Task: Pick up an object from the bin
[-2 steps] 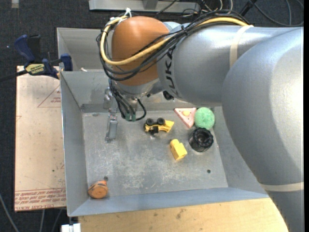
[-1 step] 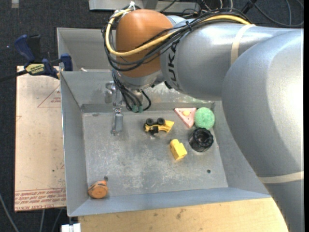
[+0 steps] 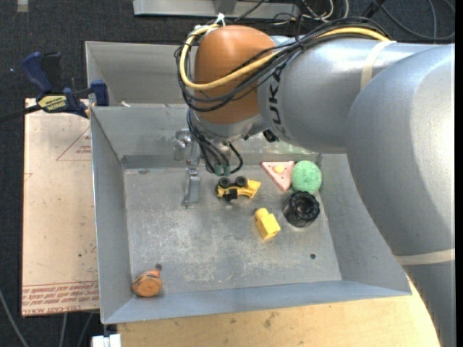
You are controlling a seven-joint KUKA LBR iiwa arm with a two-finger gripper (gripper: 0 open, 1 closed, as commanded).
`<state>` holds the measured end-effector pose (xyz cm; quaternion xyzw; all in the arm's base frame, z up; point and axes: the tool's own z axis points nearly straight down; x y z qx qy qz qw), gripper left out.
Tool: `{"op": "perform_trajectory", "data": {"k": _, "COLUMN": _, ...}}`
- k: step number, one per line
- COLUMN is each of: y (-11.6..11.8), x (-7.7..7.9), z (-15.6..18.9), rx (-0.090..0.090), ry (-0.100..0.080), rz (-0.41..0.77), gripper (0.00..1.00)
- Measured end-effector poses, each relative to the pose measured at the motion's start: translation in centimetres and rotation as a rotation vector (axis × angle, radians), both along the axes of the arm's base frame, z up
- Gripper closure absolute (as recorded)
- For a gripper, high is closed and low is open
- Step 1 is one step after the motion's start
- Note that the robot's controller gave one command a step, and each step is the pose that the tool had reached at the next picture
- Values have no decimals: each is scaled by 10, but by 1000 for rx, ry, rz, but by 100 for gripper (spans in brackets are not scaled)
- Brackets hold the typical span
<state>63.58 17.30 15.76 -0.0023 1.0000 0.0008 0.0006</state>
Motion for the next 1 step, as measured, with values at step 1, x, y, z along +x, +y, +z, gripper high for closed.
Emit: {"op": "perform_trajectory", "data": {"k": 1, "y": -9, "x": -5, "z": 1, "rx": -2, "ry": 6, "rz": -13, "gripper": 0}}
